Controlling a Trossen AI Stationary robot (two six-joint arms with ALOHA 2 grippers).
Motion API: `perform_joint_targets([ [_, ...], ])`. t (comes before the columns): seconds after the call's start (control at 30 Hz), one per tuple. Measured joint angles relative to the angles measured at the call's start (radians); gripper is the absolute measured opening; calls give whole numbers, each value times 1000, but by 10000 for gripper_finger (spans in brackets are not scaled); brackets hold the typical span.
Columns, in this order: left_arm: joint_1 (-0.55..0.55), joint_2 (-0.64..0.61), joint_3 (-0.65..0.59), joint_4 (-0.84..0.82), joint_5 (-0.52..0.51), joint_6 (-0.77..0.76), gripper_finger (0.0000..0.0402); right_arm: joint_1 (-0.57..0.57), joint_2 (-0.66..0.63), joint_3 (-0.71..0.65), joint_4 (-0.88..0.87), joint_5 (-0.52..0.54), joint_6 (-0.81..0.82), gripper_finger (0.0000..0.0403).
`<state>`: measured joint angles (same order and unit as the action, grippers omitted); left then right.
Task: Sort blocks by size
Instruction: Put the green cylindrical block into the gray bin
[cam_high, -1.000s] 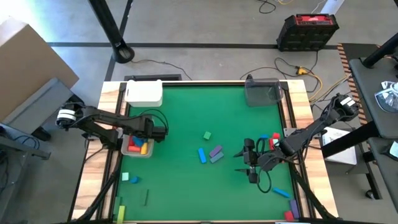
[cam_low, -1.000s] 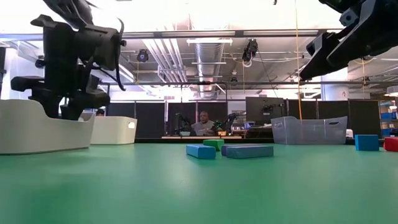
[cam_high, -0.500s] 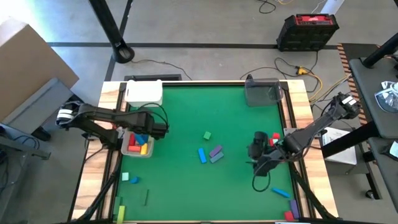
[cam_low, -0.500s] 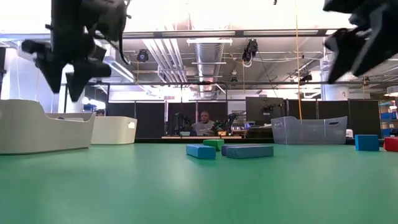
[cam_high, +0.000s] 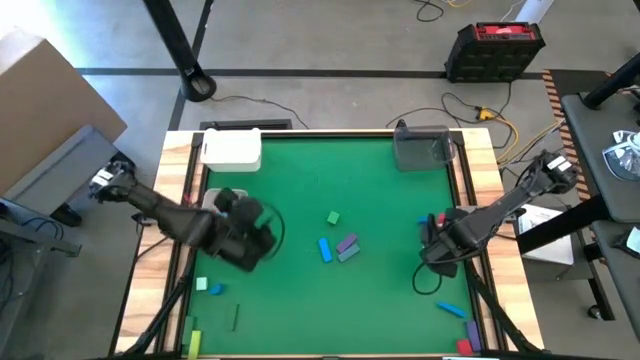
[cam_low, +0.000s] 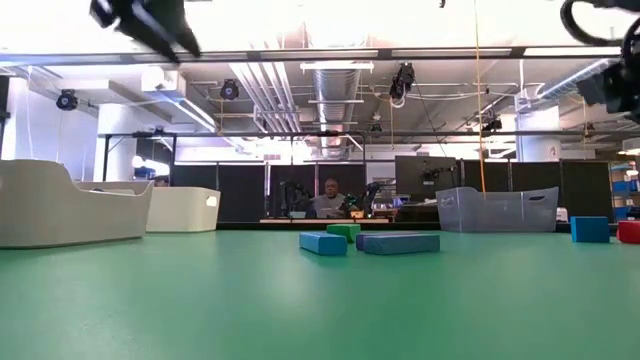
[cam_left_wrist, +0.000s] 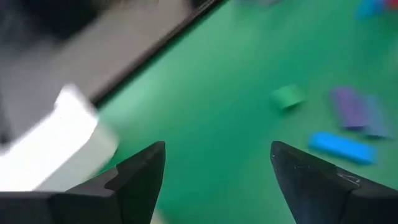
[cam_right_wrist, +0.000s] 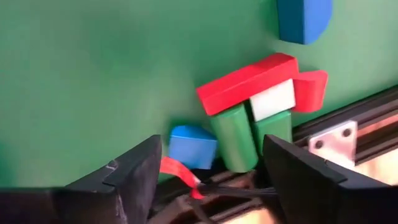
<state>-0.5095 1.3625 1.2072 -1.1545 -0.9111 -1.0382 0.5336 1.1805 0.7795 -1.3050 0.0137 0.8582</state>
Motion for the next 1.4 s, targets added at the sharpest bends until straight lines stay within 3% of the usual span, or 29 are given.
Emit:
perform_joint_targets([
  [0.1, -96, 7, -6, 122, -81, 115, 274, -25, 57, 0, 2, -7, -67, 256],
  [0.27, -183, 28, -10, 172, -139, 138, 274, -107, 184, 0, -6, -42, -154, 235],
  [0.63, -206, 107, -10, 186, -152, 136, 274, -256, 378, -1, -32, -70, -359, 224],
  [1.4, -217, 157, -11, 222, -126, 113, 273, -253, 443, -32, 99, -202, -397, 193],
])
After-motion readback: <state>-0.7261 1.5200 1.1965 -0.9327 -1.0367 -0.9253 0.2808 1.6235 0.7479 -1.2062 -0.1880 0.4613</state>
